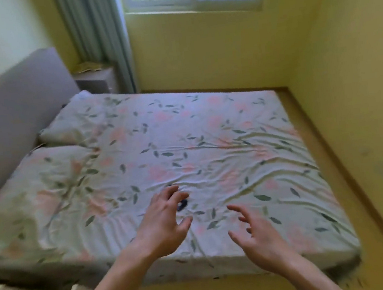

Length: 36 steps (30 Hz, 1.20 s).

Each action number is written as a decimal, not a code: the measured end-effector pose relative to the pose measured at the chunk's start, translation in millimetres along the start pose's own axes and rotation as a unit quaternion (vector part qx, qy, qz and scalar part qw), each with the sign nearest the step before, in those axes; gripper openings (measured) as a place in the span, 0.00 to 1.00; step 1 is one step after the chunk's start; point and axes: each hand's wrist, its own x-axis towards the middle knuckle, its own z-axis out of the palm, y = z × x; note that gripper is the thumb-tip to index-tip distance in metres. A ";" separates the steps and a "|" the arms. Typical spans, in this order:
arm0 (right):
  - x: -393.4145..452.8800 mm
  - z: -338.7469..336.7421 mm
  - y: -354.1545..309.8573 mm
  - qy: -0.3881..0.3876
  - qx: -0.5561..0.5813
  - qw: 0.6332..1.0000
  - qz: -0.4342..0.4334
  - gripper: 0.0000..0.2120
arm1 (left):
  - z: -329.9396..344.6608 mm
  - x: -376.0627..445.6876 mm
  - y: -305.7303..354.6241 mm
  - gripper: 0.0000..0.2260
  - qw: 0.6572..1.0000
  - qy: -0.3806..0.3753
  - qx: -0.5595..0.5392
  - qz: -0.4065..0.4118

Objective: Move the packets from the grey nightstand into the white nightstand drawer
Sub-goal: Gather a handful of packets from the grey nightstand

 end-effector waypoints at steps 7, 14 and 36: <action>-49.2 -146.0 92.1 0.094 0.051 0.994 0.029 0.26 | 55.0 52.8 165.8 0.24 0.995 -0.043 0.018 0.090; -54.5 -273.3 174.6 0.164 0.075 0.983 0.044 0.25 | 99.0 134.7 282.2 0.24 0.985 -0.055 0.048 0.154; 11.1 -662.0 476.0 0.255 0.063 0.961 0.084 0.27 | 323.9 421.8 696.7 0.27 0.962 -0.076 0.042 0.261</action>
